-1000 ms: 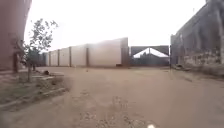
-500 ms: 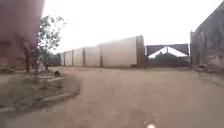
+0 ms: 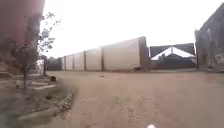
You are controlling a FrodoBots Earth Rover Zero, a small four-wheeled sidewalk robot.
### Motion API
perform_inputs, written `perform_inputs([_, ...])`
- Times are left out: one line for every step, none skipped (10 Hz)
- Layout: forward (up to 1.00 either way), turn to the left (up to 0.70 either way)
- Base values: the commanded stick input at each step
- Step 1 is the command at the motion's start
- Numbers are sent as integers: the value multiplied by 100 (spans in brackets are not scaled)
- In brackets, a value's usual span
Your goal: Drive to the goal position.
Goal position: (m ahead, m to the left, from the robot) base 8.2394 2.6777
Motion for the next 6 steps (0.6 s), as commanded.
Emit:
perform_inputs([100, 0])
perform_inputs([100, 0])
perform_inputs([100, 0])
perform_inputs([100, 0])
perform_inputs([100, 0])
perform_inputs([100, 0])
